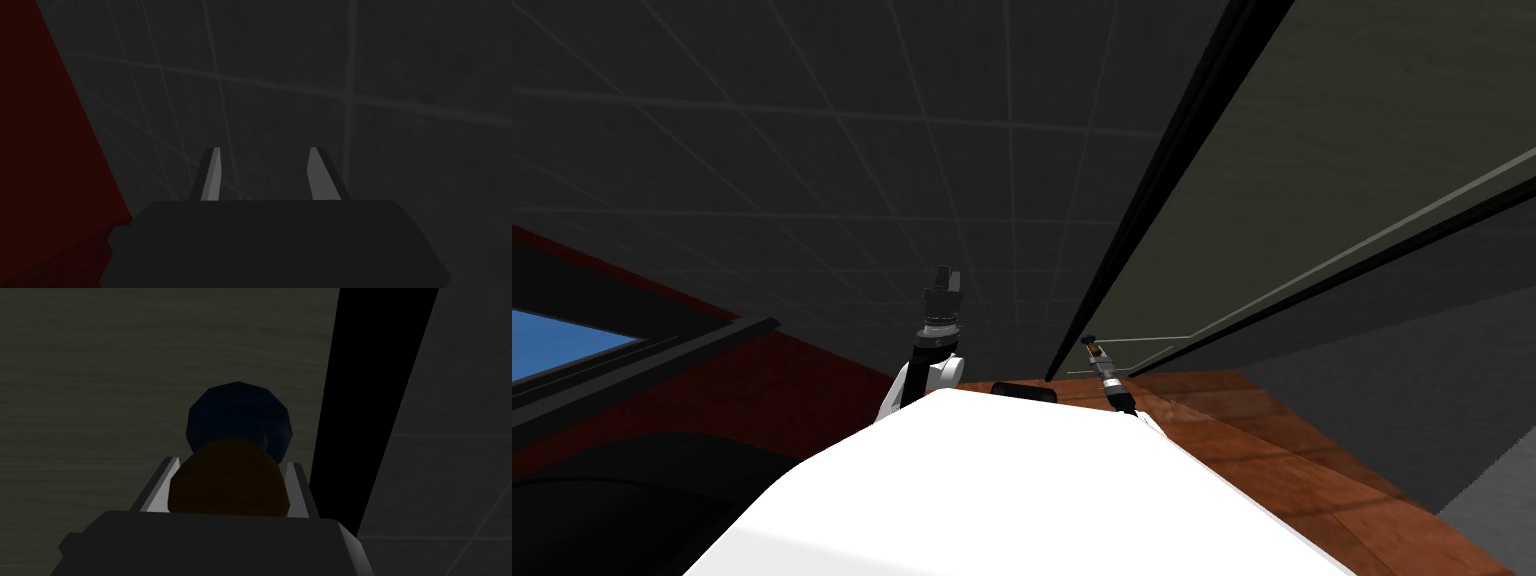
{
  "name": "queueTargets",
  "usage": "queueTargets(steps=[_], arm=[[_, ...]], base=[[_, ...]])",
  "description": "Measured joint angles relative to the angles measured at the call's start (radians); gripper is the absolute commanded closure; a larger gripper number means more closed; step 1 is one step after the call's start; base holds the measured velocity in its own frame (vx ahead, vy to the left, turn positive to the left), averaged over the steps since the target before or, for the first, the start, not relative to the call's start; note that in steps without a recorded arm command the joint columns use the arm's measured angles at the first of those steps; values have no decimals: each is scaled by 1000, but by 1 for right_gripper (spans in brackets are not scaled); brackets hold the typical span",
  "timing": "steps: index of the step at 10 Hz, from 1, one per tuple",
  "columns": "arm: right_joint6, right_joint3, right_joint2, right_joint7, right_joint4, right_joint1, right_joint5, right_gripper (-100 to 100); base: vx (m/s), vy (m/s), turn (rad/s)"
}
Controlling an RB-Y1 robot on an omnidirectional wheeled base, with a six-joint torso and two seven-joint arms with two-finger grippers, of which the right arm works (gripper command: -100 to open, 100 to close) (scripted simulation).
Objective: Pull the door open
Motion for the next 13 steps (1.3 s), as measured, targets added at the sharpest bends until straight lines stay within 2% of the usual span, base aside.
queueTargets(steps=[4,13], arm=[[11,5,-2,-105,-12,-1,-27,100],[18,16,-4,-322,1,-19,-92,100]], base=[[-39,-13,57],[-39,-17,56]])
